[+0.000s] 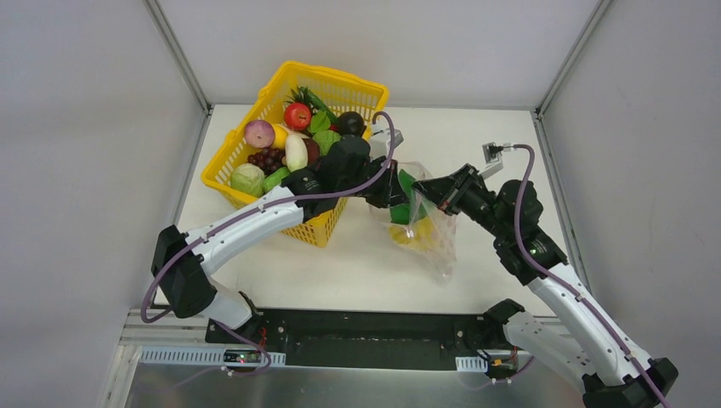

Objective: Place the food in the zip-top bag and seal the zipper
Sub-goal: Place the fake vegetable in the zipper food storage bag.

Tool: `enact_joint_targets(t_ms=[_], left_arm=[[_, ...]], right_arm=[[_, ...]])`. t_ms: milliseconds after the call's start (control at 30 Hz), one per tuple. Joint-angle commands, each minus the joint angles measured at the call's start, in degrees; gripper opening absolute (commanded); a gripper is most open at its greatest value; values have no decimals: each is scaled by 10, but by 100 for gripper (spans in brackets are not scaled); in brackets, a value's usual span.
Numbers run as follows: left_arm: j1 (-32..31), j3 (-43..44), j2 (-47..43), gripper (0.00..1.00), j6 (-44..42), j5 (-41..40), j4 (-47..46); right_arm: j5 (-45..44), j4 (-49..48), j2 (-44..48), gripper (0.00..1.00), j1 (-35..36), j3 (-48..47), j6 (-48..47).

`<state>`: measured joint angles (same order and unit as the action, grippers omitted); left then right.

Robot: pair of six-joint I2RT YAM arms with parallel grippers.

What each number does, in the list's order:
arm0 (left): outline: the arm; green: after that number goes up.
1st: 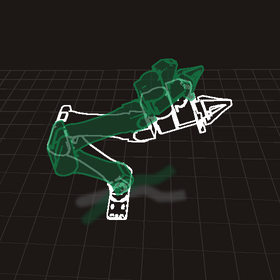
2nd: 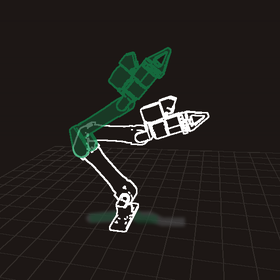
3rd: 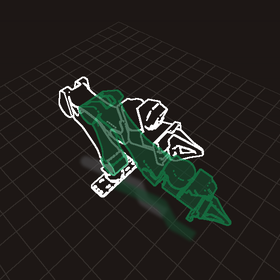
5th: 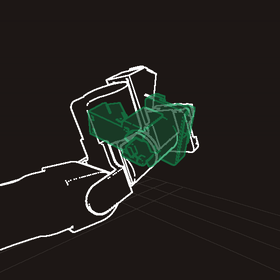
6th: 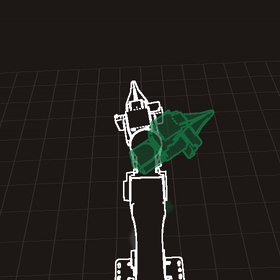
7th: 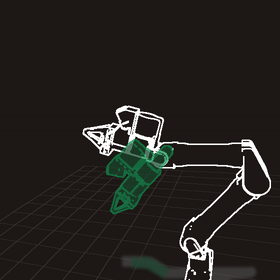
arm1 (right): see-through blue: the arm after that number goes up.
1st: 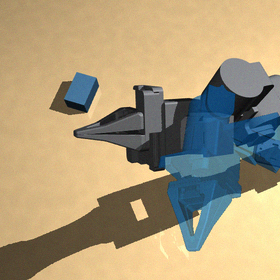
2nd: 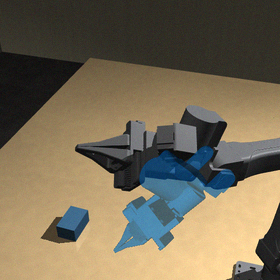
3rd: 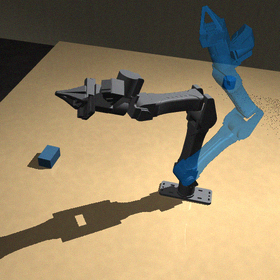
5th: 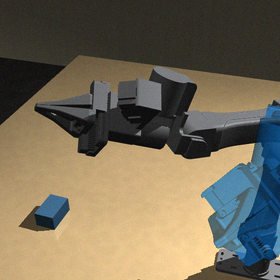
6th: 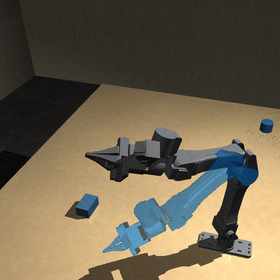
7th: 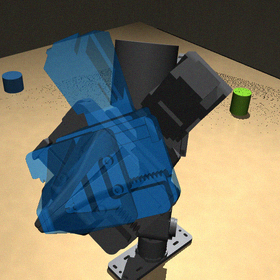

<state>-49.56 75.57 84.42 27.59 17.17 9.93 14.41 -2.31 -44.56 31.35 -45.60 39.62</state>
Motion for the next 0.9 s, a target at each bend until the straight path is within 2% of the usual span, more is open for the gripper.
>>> enact_joint_targets(t_ms=[0,67,200,333,533,633,767,867], left_arm=[[-6,12,17,2,-10,-31,-22],[-6,2,26,2,-4,-39,-51],[-11,-11,43,12,14,-40,-144],[-27,-9,68,14,30,-31,-191],[-34,-29,70,17,56,-42,-250],[-36,8,100,17,60,-20,-244],[-49,55,139,17,66,-17,-224],[-52,60,156,17,77,-19,-236]], right_arm=[[-8,-56,34,0,-1,3,-8],[-8,-61,40,0,-1,6,-11],[6,-66,40,0,-1,9,-10],[23,-76,39,0,-1,11,0],[-63,-8,26,0,-2,-25,-31],[-104,6,19,0,-2,-31,-32],[-103,-1,3,0,-2,-43,-30],[-113,-13,6,0,-3,-33,-5]])
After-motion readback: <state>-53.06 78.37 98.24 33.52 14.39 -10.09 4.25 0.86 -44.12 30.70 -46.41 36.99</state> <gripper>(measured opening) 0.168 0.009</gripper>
